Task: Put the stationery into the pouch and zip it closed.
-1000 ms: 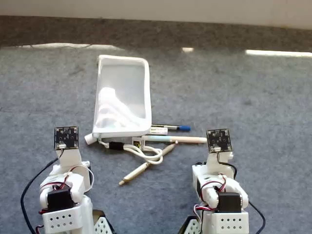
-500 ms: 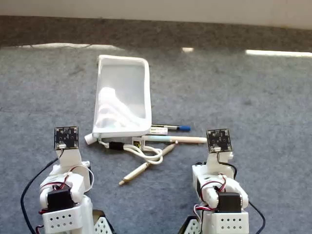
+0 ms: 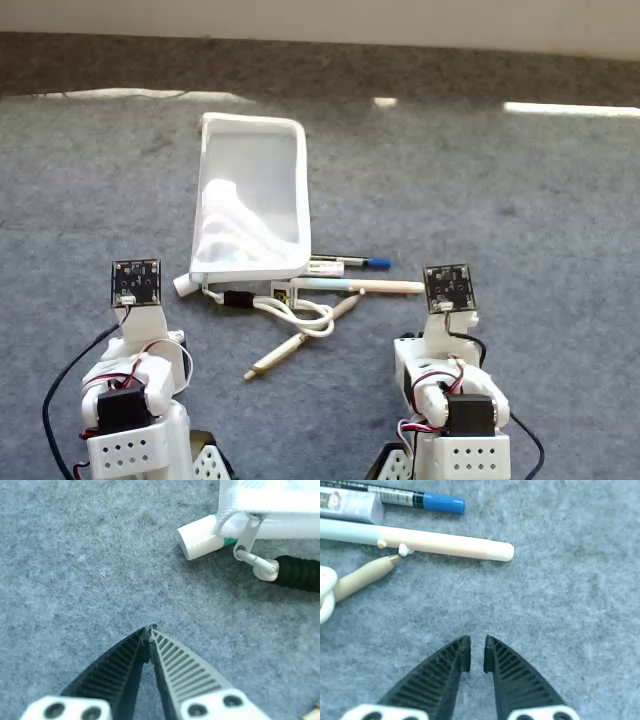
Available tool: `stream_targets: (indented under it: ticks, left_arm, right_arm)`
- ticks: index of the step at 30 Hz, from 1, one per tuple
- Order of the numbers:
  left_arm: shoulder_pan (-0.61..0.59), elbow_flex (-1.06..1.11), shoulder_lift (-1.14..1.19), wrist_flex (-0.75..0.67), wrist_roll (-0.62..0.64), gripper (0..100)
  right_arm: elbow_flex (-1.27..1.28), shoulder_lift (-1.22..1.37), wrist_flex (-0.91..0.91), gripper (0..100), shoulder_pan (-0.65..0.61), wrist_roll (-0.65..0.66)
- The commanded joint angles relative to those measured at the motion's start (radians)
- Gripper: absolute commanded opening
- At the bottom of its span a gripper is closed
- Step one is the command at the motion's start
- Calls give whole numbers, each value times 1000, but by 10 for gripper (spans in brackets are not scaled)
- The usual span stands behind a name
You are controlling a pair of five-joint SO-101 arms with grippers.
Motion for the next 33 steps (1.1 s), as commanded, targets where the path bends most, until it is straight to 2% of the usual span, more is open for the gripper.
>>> stream_targets:
  ticks: [1,16,23,27,30,33]
  left_arm:
    - [-2,10,-8,3,8,6]
    - [-8,5,-10,-3,5,7]
    - [-99,-102,-12,-140,3,7]
    - [-74,-99,-12,-193,-26,6]
    - [-67,-102,-12,-172,-48,6]
    - [-113,-139,-12,-126,-173,5]
  right_arm:
    - [154,-7,4,51,5,8]
    - [154,-7,4,51,12,9]
    - [154,-7,4,51,12,9]
    - [154,-7,4,51,12,9]
    - [154,-7,5,52,12,9]
    - [108,-7,4,53,12,11]
